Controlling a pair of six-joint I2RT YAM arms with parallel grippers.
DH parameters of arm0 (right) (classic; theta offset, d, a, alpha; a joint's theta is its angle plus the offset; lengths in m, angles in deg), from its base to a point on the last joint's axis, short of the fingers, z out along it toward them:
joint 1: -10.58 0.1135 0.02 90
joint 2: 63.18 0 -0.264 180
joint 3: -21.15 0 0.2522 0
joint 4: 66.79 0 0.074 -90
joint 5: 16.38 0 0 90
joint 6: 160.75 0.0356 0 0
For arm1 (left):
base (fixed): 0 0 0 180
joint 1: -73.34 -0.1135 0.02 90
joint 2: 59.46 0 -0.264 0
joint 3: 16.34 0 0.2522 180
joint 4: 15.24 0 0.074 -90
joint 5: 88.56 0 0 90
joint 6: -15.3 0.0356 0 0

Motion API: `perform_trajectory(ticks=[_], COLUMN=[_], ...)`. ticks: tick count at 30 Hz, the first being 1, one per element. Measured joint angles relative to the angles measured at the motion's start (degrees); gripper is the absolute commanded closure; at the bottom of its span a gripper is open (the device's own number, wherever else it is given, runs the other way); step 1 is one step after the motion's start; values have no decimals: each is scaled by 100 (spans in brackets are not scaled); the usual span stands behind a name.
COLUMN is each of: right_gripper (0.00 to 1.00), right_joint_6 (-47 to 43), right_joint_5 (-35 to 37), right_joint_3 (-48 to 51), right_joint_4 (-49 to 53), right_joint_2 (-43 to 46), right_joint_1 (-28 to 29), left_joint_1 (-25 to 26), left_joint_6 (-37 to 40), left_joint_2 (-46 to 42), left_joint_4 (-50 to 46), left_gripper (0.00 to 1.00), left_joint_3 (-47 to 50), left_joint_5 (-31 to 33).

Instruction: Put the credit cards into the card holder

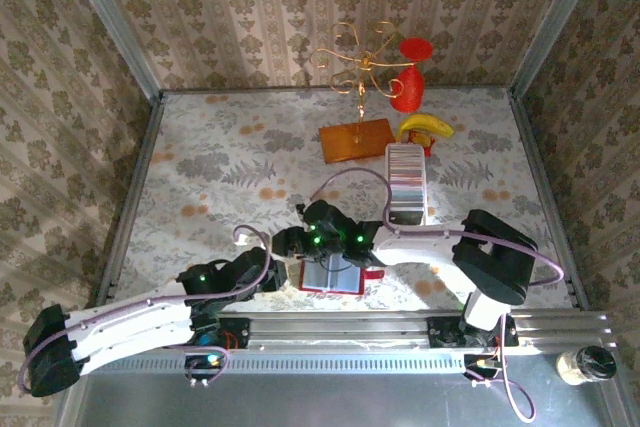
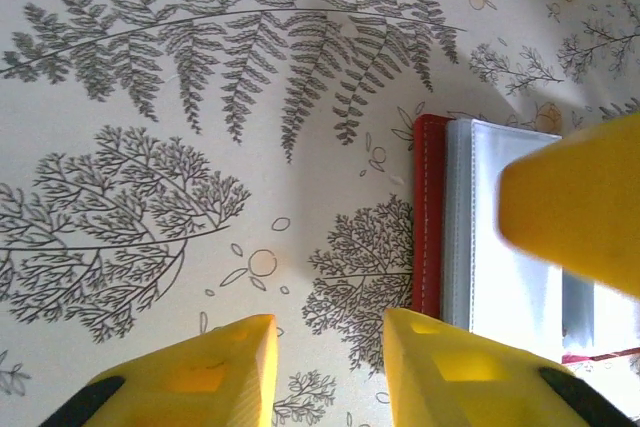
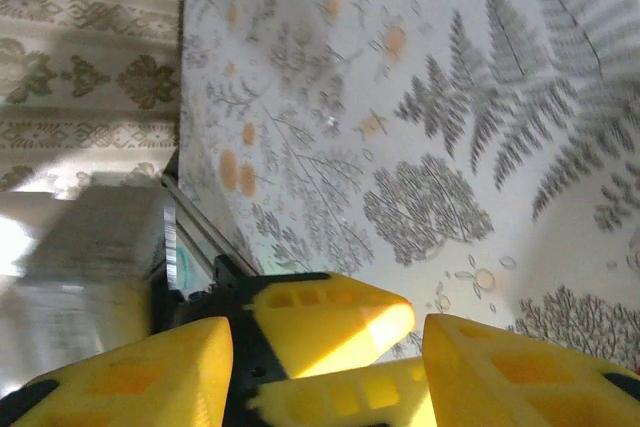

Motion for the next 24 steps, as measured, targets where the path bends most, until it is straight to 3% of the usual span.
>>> perform_trajectory(ticks=[7,11,13,17,24], right_gripper=[43,29,27,29,29], right_joint_6=[-2970,-5670,-7003,-9364,-12163], right_joint_5=[116,437,601,791,1394], right_joint_3=[-420,-295,-251,-247,131], right_joint_4=[1862,2656,3128,4264,4900], right_joint_2=[1478,2570,2900,3034,2747], right_joint_1=[-1021,-1438,-1510,-2153,-3475], left_joint_1=[-155,-273,-319,-455,-566], left_joint_6=[363,573,667,802,964], left_joint_2=[446,861,1012,1182,1375], left_joint_4=[251,570,691,935,1279], left_gripper=[49,45,44,43,42], left_joint_3=[-203,-249,-282,-313,-319], left_joint_5=[-170,-463,-599,-852,-1233])
